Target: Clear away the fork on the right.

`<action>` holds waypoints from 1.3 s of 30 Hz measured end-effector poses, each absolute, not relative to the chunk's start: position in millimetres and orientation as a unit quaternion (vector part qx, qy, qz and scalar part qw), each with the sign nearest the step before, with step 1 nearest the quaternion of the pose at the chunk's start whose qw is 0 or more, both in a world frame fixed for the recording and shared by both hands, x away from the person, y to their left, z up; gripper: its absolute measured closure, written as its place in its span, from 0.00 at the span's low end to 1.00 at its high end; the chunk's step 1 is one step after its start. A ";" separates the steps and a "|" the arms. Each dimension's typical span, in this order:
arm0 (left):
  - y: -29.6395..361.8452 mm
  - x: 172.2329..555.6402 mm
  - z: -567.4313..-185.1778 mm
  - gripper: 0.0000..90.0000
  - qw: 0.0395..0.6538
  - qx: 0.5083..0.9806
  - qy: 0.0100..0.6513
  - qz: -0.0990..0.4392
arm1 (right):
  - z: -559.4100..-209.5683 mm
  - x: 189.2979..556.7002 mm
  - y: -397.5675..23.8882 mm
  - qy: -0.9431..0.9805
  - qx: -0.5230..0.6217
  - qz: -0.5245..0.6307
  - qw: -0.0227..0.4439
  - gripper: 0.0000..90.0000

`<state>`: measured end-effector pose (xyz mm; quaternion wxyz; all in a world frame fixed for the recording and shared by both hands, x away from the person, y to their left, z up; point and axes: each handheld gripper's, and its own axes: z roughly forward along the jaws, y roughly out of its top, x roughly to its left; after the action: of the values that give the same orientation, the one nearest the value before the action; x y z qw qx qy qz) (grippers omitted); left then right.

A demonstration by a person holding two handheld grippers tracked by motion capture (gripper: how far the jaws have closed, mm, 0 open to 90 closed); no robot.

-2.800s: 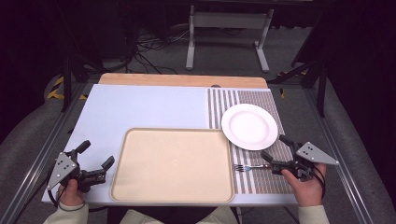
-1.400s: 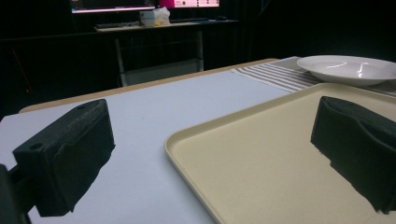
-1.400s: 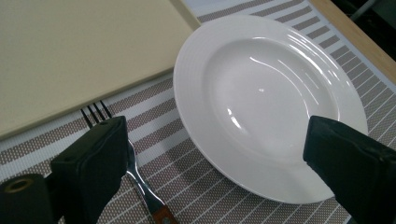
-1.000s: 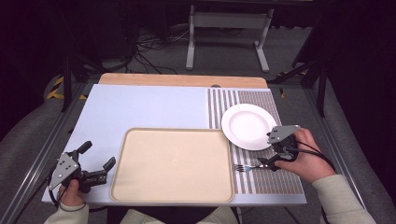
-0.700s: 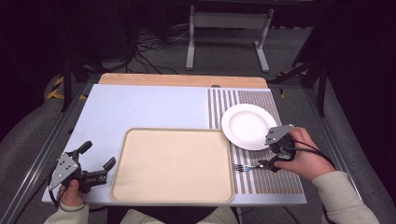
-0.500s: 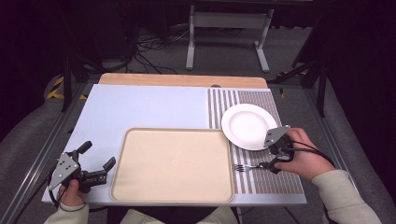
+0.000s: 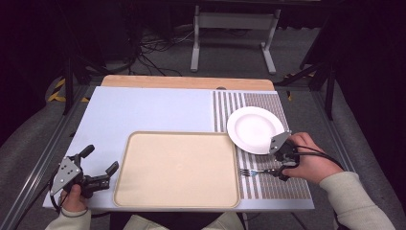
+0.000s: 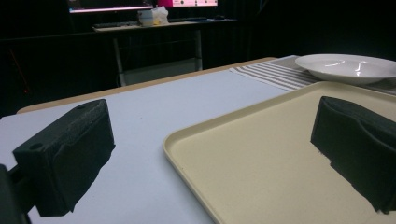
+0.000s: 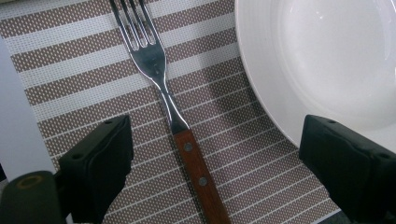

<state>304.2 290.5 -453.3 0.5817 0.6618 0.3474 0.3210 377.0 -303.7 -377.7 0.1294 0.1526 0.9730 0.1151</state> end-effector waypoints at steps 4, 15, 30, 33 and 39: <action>290.3 304.4 -453.5 0.00 0.581 0.662 0.348 0.321 | -380.7 379.1 -304.4 0.975 0.154 0.123 0.104 0.24; 290.2 304.5 -453.7 0.00 0.580 0.664 0.347 0.320 | -394.3 386.1 -299.2 0.992 0.086 0.058 0.075 0.49; 289.7 304.7 -454.0 0.00 0.580 0.664 0.346 0.319 | -408.8 395.0 -292.8 0.999 0.008 -0.018 0.037 0.76; 289.6 304.7 -453.9 0.00 0.581 0.665 0.346 0.318 | -412.1 396.1 -291.5 0.999 0.002 -0.022 0.030 0.81; 288.9 304.8 -454.2 0.00 0.583 0.664 0.347 0.316 | -413.5 396.2 -288.0 0.999 -0.004 -0.034 0.022 0.86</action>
<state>304.8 288.9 -454.2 0.5826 0.6637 0.3470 0.3157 396.2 -288.0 -413.5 0.0219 -0.0039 0.9992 -0.0339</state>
